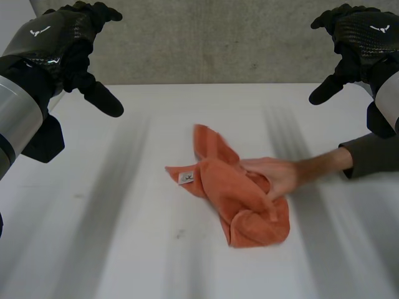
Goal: Fold the laundry
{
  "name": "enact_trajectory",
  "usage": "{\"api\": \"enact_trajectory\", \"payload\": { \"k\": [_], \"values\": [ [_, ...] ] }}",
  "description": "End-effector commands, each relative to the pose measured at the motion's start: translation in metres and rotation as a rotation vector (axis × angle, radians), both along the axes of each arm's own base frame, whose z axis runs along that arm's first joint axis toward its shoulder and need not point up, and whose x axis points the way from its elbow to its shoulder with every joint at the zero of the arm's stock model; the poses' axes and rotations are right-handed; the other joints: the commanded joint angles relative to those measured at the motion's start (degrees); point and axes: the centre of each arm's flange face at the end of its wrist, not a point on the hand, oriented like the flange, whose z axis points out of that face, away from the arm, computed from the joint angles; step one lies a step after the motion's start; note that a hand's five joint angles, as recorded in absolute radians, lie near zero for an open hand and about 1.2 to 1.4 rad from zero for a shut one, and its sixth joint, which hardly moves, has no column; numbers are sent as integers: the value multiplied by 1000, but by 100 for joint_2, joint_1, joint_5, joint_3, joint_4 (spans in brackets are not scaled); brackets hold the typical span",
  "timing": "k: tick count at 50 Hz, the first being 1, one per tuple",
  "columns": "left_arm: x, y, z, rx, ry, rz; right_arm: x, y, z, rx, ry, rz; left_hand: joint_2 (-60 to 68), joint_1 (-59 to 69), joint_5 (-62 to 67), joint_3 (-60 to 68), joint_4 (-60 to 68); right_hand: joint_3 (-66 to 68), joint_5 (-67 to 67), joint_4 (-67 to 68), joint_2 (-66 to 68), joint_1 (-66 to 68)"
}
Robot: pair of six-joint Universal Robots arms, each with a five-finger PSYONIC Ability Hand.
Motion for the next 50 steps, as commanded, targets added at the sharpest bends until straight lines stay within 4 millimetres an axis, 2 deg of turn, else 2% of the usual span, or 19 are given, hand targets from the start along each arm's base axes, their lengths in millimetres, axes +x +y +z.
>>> {"api": "enact_trajectory", "payload": {
  "k": [1, 39, 45, 47, 49, 50],
  "values": [
    [-1, -2, -5, 16, -9, -2, 0, 0, -3, 0, 22, -2, 59, -14, -167, 32, 40, -201, -410, -318, -196, -219],
    [-7, -9, -24, 68, -41, -6, 1, 0, -2, -10, 33, 6, 59, -14, -167, 32, 40, -201, -410, -318, -196, -219],
    [-9, -12, -28, 80, -48, -8, 11, 6, -6, -11, 73, 60, 59, -14, -167, 32, 40, -201, -410, -318, -196, -219],
    [-10, -18, -34, 97, -66, 1, 14, 7, -8, -5, 84, 82, 59, -14, -167, 32, 40, -201, -410, -318, -196, -219],
    [-11, -21, -38, 100, -91, 3, 27, 11, -20, 28, 105, 147, 59, -14, -167, 32, 40, -201, -410, -318, -196, -219],
    [-11, -21, -38, 100, -91, 3, 27, 11, -20, 28, 105, 147, 59, -14, -167, 32, 40, -201, -410, -318, -196, -219]
  ]
}}
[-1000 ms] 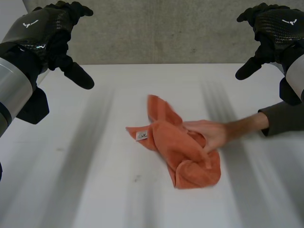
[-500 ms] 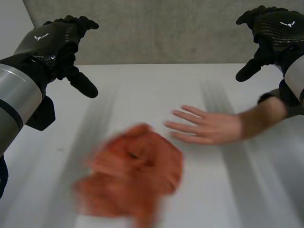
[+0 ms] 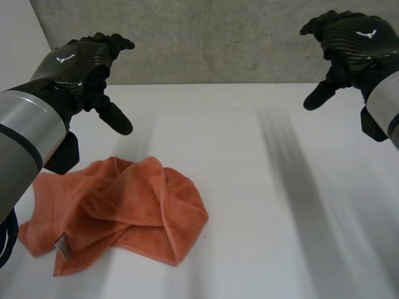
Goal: Fold the laundry
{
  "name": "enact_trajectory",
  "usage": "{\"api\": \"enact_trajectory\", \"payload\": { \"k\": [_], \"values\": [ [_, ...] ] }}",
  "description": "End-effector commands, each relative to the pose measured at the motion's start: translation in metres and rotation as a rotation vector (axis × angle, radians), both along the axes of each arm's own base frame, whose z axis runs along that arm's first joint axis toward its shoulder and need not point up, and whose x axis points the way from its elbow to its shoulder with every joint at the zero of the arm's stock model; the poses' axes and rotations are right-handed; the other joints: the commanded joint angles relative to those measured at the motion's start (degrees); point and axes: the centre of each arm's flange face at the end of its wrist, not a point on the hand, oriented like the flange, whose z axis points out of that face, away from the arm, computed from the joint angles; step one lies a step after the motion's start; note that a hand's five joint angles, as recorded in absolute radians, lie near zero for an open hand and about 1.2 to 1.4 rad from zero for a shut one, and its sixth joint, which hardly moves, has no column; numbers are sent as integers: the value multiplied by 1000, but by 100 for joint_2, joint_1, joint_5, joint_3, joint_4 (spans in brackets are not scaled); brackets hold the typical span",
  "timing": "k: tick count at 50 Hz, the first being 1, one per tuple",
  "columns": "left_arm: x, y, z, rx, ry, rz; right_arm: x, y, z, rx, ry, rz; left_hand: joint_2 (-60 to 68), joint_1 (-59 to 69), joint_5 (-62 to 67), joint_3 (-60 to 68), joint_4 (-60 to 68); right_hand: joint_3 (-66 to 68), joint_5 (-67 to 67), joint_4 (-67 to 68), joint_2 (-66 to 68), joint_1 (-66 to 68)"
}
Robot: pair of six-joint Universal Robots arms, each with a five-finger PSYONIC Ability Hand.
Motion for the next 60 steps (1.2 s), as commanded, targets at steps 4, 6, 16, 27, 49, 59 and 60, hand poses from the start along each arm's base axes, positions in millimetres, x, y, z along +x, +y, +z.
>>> {"api": "enact_trajectory", "payload": {
  "k": [4, 6, 16, 27, 49, 59, 60],
  "values": [
    [1, -29, -30, 26, -180, 38, 39, 14, -46, 157, 69, 189, 113, 41, -113, 87, 94, -201, -410, -318, -196, -219],
    [6, -39, -37, 32, -232, 57, 44, 17, -56, 205, 61, 206, 148, 75, -79, 121, 128, -201, -410, -318, -196, -219],
    [33, -96, -117, 213, -490, 130, 81, 31, -115, 547, -177, 270, 282, 210, 56, 256, 263, -201, -410, -318, -196, -219],
    [46, -101, -157, 377, -499, 57, 128, 68, -176, 688, -111, 387, 282, 210, 56, 256, 263, -201, -410, -318, -196, -219],
    [13, -119, -149, 199, -385, -61, 154, 59, -176, 276, 67, 303, 7059, 6986, 6832, 7032, 7040, 6799, 6590, 6682, 6804, 6781],
    [11, -133, -2, -381, -12, 154, 129, -8, 12, -302, -111, 184, 7059, 6986, 6832, 7032, 7040, 6799, 6590, 6682, 6804, 6781],
    [11, -133, -2, -382, -12, 154, 124, -11, 30, -351, -128, 185, 7059, 6986, 6832, 7032, 7040, 6799, 6590, 6682, 6804, 6781]
  ]
}}
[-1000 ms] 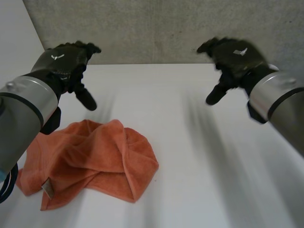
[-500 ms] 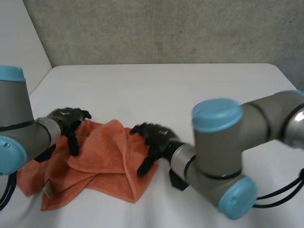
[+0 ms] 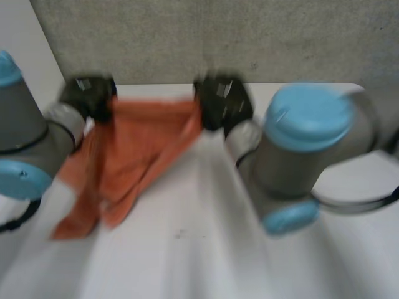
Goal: Fold the laundry
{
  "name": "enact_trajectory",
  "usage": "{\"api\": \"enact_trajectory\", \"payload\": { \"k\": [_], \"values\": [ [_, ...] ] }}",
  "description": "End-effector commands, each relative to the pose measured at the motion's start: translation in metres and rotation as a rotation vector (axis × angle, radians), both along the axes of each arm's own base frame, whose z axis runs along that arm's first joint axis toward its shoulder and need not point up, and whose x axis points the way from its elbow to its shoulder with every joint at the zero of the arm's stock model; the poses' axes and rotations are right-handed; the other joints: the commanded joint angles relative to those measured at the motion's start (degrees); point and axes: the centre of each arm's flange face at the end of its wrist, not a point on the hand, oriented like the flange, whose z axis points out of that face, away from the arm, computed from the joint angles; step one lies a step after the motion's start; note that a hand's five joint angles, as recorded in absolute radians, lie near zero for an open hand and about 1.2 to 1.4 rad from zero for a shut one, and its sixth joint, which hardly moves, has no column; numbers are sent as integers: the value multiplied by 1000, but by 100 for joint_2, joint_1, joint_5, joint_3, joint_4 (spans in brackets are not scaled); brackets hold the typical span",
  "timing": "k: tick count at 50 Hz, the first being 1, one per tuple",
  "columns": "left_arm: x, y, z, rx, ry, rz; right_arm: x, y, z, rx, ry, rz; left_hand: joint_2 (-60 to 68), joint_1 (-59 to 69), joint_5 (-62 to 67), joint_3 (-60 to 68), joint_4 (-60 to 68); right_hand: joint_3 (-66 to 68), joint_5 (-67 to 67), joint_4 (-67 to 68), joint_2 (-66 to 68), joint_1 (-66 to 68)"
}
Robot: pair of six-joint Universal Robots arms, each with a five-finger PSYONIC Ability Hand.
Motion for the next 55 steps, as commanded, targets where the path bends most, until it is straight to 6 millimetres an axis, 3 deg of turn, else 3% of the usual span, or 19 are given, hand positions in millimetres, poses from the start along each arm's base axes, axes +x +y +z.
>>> {"api": "enact_trajectory", "payload": {
  "k": [1, 4, 9, 11, 12, 14, 15, 17, 18, 20, 21, 23, 27, 31, 35, 38, 44, 49, 55],
  "values": [
    [1, 6, 104, -429, 255, 65, -24, -28, 124, -317, -172, -46, 1054, 1326, 1211, 1062, 1057, 1229, 1451, 1193, 1262, 2586],
    [-3, 24, 119, -502, 310, 88, -33, -32, 140, -354, -182, -28, 1054, 1326, 1211, 1062, 1057, 1229, 1451, 1193, 1262, 2586],
    [-15, 51, 98, -442, 309, 73, -35, -26, 128, -319, -117, 39, 1054, 1326, 1211, 1062, 1057, 1229, 1451, 1193, 1262, 2586],
    [-19, 58, 83, -395, 293, 64, -34, -23, 98, -229, -29, 85, 1054, 1326, 1211, 1062, 1057, 1229, 1451, 1193, 1262, 2586],
    [-21, 67, 62, -333, 262, 52, -34, -23, 98, -229, -28, 85, 1054, 1326, 1211, 1062, 1057, 1229, 1451, 1193, 1262, 2586],
    [-23, 85, 16, -201, 194, 28, -37, -22, 64, -133, 68, 110, 1054, 1326, 1211, 1062, 1057, 1229, 1451, 1193, 1262, 2586],
    [-23, 85, 15, -200, 194, 28, -37, -22, 64, -133, 68, 110, 1054, 1326, 1211, 1062, 1057, 1229, 1451, 1193, 1262, 2586],
    [-26, 102, -18, -102, 141, 3, -40, -22, 23, -30, 164, 116, 1054, 1326, 1211, 1062, 1057, 1229, 1451, 1193, 1262, 2586],
    [-26, 103, -18, -101, 141, 3, -40, -22, 23, -29, 165, 116, 1054, 1326, 1211, 1062, 1057, 1229, 1451, 1193, 1262, 2586],
    [-28, 110, -37, -45, 108, -12, -46, -27, -15, 61, 247, 105, 1054, 1326, 1211, 1062, 1057, 1229, 1451, 1193, 1262, 2586],
    [-30, 118, -63, 41, 57, -25, -46, -27, -15, 62, 247, 105, 1054, 1326, 1211, 1062, 1057, 1229, 1451, 1193, 1262, 2586],
    [-28, 123, -79, 106, 19, -23, -51, -29, -48, 135, 309, 100, 1054, 1326, 1211, 1062, 1057, 1229, 1451, 1193, 1262, 2586],
    [-19, 135, -104, 253, -79, 5, -54, -26, -70, 189, 348, 103, 1054, 1326, 1211, 1062, 1057, 1229, 1451, 1193, 1262, 2586],
    [-14, 144, -105, 318, -112, 12, -58, -21, -85, 228, 381, 107, 707, 978, 864, 715, 710, 1229, 1451, 1193, 1262, 2586],
    [-14, 158, -100, 375, -117, -5, -62, -20, -90, 246, 390, 102, -2649, -2377, -2491, -2640, -2646, 1229, 1451, 1193, 1262, 2586],
    [-18, 169, -81, 355, -94, -39, -69, -20, -92, 262, 395, 96, -3650, -3379, -3493, -3642, -3647, 1229, 1451, 1193, 1262, 2586],
    [-24, 169, -50, 263, -44, -73, -74, -14, -102, 290, 408, 100, -3940, -3668, -3782, -3931, -3936, 1229, 1451, 1193, 1262, 2586],
    [-41, 152, -26, 177, -31, -173, -75, -14, -101, 291, 407, 99, -3940, -3668, -3782, -3931, -3936, 1229, 1451, 1193, 1262, 2586],
    [-52, 133, -44, 182, -146, -298, -80, -15, -97, 288, 402, 86, -3855, -3584, -3698, -3847, -3852, 1229, 1451, 1193, 1262, 2586]
  ]
}}
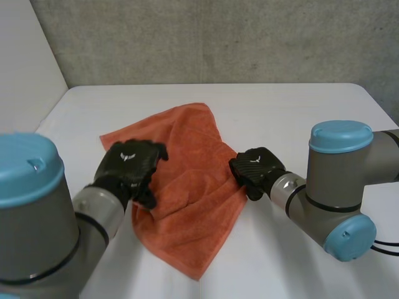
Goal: Fold the laundry
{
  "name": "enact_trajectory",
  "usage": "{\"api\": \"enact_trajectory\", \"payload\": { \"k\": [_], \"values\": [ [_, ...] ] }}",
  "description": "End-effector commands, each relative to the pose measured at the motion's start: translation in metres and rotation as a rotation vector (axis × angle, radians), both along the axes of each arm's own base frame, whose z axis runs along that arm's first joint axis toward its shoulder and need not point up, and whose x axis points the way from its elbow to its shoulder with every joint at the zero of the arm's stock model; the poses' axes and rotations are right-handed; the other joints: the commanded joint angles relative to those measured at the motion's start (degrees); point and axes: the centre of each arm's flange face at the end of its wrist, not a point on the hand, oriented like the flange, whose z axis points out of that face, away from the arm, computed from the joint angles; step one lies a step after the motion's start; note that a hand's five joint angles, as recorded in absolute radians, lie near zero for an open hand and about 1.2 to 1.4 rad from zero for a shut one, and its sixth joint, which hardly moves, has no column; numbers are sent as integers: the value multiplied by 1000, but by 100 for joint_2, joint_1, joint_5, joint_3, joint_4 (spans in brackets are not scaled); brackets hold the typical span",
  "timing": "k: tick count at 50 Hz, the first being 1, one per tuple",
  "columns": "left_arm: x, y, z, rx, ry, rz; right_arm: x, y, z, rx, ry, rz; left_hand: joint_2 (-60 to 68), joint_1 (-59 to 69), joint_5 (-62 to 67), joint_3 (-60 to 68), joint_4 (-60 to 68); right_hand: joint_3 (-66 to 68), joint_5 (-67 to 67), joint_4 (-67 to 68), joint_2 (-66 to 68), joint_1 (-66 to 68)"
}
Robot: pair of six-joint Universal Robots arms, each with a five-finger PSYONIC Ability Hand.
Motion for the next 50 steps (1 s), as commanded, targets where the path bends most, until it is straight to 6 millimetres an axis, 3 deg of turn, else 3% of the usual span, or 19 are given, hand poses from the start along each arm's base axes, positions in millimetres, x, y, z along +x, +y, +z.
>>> {"api": "enact_trajectory", "payload": {
  "k": [1, 6, 13, 16, 20, 26, 29, 31, 33, 38, 40, 41, 42, 43, 45, 50],
  "values": [
    [-15, -29, -22, -15, -142, -187, -5, -3, 5, -9, -5, -14, 426, 390, 440, 418, 441, 1210, 1332, 1164, 1221, 2407],
    [-14, -32, -46, 4, -296, -238, -8, -5, 6, -12, -2, -29, 460, 424, 474, 452, 475, 1210, 1332, 1164, 1221, 2407],
    [6, -37, -52, 36, -346, -130, -17, -16, 7, -5, -12, -76, 460, 424, 474, 452, 475, 1210, 1332, 1164, 1221, 2407],
    [14, -30, -46, 48, -310, -85, -17, -15, 7, -5, -13, -75, 460, 424, 474, 452, 475, 1210, 1332, 1164, 1221, 2407],
    [19, -11, -24, 68, -163, -41, -16, -13, 4, 11, -15, -76, 493, 457, 507, 486, 508, 1210, 1332, 1164, 1221, 2407],
    [11, 20, -2, 131, 57, -46, -15, -11, 6, 61, -81, -99, 662, 626, 676, 654, 677, 1210, 1332, 1164, 1221, 2407],
    [10, 27, 1, 187, 107, -36, -12, -10, 19, 78, -158, -116, 679, 642, 693, 671, 693, 1210, 1332, 1164, 1221, 2407],
    [12, 28, 2, 210, 124, -14, -4, 0, 44, 64, -243, -102, 662, 626, 676, 654, 677, 1210, 1332, 1164, 1221, 2407],
    [14, 27, 2, 229, 134, 14, -2, 5, 56, 53, -278, -95, 662, 626, 676, 654, 677, 1210, 1332, 1164, 1221, 2407],
    [17, 22, 7, 242, 180, 103, 14, 28, 71, 51, -321, -28, 628, 592, 642, 620, 643, 1210, 1332, 1164, 1221, 2407],
    [17, 19, 9, 241, 198, 124, 19, 37, 70, 58, -319, -4, 611, 575, 625, 604, 626, 930, 1052, 884, 941, 2127],
    [17, 17, 9, 243, 210, 139, 24, 43, 68, 62, -309, 12, 611, 575, 625, 604, 626, -419, -297, -465, -408, 778],
    [15, 15, 8, 249, 219, 143, 24, 43, 68, 62, -309, 12, 611, 575, 625, 604, 626, -433, -310, -478, -422, 765],
    [15, 15, 8, 249, 219, 143, 24, 44, 65, 68, -302, 10, 611, 575, 625, 604, 626, -2314, -2192, -2360, -2304, -1117],
    [12, 12, 4, 267, 232, 151, 23, 42, 65, 69, -298, -3, 611, 575, 625, 604, 626, -3422, -3299, -3468, -3411, -2225],
    [0, 6, -5, 315, 271, 161, 18, 35, 66, 67, -305, -27, 611, 575, 625, 604, 626, -4182, -4059, -4228, -4171, -2985]
  ]
}}
